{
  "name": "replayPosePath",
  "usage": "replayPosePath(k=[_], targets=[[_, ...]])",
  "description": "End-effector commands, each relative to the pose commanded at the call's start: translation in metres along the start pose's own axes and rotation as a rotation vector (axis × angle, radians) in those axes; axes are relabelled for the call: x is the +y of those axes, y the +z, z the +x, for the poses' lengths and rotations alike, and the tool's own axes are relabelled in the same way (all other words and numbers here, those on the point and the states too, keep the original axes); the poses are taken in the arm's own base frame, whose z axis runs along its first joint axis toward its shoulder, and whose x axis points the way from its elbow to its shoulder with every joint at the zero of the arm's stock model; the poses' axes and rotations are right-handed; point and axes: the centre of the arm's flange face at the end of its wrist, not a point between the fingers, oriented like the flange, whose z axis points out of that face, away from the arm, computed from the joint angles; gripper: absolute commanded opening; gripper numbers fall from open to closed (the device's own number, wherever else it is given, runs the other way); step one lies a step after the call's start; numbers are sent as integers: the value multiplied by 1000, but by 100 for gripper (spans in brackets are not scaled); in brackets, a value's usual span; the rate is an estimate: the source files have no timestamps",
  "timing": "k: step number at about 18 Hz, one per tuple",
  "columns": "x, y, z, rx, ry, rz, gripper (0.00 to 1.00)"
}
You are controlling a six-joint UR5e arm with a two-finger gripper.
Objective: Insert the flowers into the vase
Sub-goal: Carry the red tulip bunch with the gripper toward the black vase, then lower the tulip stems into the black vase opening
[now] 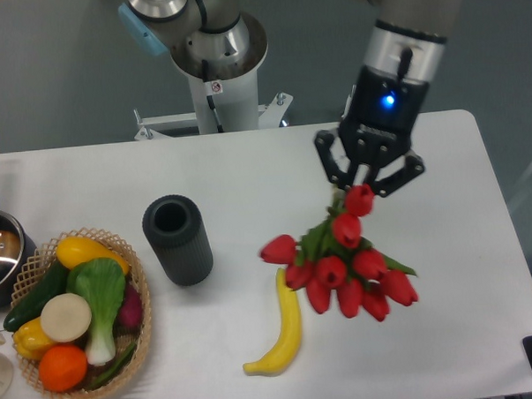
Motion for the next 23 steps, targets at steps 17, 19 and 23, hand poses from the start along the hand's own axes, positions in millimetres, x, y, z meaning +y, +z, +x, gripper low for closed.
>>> replayPosePath(k=[17, 19, 23], targets=[[41, 44, 82, 332, 92, 300, 0], [51, 50, 82, 337, 90, 294, 0], [67, 58, 80, 338, 108, 290, 0]])
